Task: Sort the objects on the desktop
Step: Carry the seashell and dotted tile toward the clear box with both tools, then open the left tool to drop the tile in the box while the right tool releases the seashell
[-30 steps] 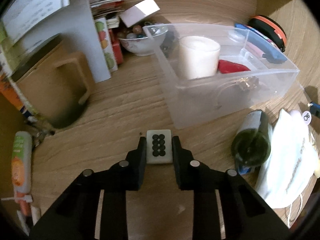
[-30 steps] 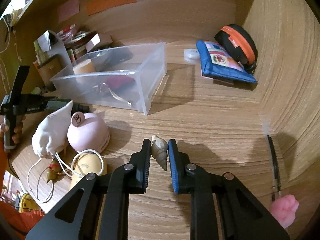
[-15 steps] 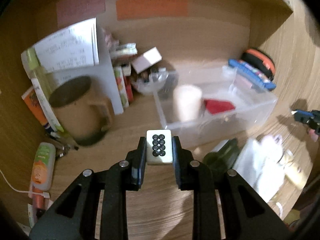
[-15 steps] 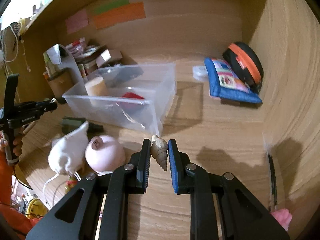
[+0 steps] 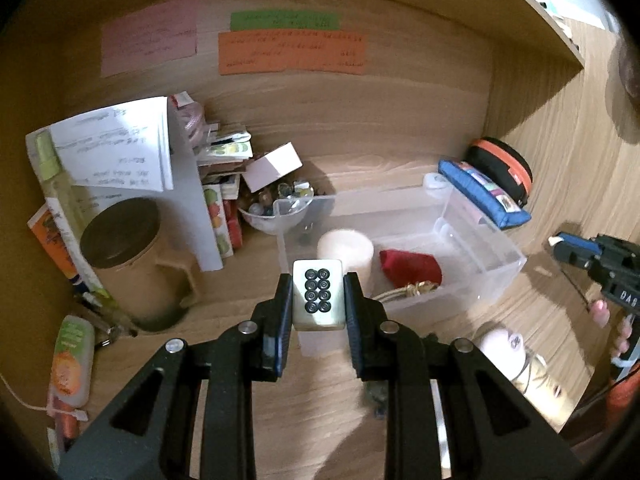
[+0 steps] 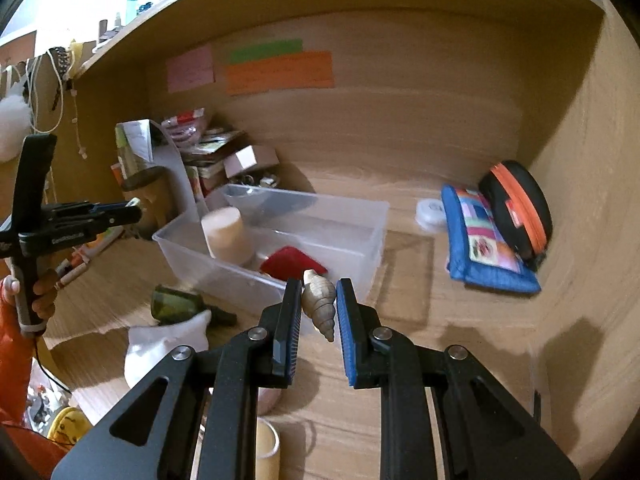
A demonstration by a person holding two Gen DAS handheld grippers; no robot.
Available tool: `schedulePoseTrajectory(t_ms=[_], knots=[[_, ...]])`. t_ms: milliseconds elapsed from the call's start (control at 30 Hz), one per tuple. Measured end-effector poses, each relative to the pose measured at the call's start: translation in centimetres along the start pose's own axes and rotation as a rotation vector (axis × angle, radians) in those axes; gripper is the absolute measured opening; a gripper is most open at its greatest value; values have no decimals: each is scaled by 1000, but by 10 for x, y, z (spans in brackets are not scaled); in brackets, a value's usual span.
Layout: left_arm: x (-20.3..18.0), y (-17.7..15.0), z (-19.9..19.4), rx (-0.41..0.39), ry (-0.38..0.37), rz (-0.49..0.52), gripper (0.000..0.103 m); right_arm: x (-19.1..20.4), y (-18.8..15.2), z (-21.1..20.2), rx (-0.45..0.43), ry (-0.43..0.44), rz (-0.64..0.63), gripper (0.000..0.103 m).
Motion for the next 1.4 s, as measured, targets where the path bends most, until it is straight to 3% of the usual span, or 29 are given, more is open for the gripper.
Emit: schedulePoseTrajectory(t_ms=[400,800,967,1200,1400], knots=[[-11,5,39,86,-38,2,24,2,28,39,5,67,-30,16],[-24,2,62,113,-56,38,24,21,37,120,146,248,0,16],[-22,-3,71,117,-42,47,24,28,33,144,197,261,-14,16],[-20,-6,74,111,-87,36,24,28,26,161,237,261,-4,16],[-20,-8,74,112,-88,47,24,29,26,163,233,252,-16,16]])
Point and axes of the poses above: each gripper's, at about its wrist camera, not at the fingertips, and z roughly the way its jaws point, x to its left, y to its top, the point moved 3 cm from there along z, roughly the way its jaws point, and after that the axes turned 13 degrees about y, right-handed, at the moved point
